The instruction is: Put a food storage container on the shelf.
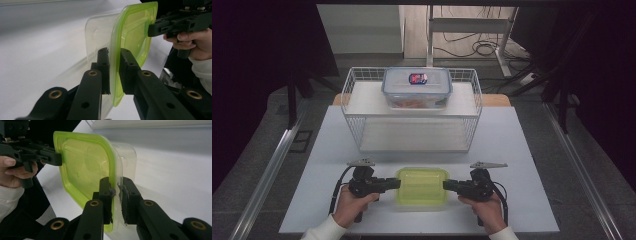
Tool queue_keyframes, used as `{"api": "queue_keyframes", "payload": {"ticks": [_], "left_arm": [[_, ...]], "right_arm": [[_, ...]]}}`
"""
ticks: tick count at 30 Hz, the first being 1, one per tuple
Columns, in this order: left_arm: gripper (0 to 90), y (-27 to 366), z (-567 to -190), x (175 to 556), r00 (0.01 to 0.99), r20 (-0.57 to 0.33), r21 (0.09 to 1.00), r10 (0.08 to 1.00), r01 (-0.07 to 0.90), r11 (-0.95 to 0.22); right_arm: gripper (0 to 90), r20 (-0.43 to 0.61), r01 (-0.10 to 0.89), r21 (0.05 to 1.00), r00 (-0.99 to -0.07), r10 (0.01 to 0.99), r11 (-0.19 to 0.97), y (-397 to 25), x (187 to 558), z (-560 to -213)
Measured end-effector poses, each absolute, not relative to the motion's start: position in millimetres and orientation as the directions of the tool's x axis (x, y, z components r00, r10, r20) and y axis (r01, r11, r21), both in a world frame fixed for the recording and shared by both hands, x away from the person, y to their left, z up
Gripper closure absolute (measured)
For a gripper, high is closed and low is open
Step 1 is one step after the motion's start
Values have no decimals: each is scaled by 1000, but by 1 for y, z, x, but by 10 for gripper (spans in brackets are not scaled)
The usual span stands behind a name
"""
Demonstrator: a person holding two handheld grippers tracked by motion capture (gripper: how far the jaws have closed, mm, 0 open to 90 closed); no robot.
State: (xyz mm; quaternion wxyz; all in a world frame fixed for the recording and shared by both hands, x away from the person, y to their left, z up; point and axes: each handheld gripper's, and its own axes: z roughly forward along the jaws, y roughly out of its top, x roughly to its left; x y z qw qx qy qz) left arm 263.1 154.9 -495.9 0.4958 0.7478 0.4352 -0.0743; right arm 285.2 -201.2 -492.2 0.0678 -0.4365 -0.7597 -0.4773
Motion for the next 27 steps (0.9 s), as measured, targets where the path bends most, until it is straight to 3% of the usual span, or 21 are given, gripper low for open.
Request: {"api": "queue_keyframes", "payload": {"ticks": [27], "left_arm": [[807,157,-453,269,673,-450,760,587,634,-145]], "right_arm": [[796,398,597,781,-704,588,185,-199,288,-444]]}}
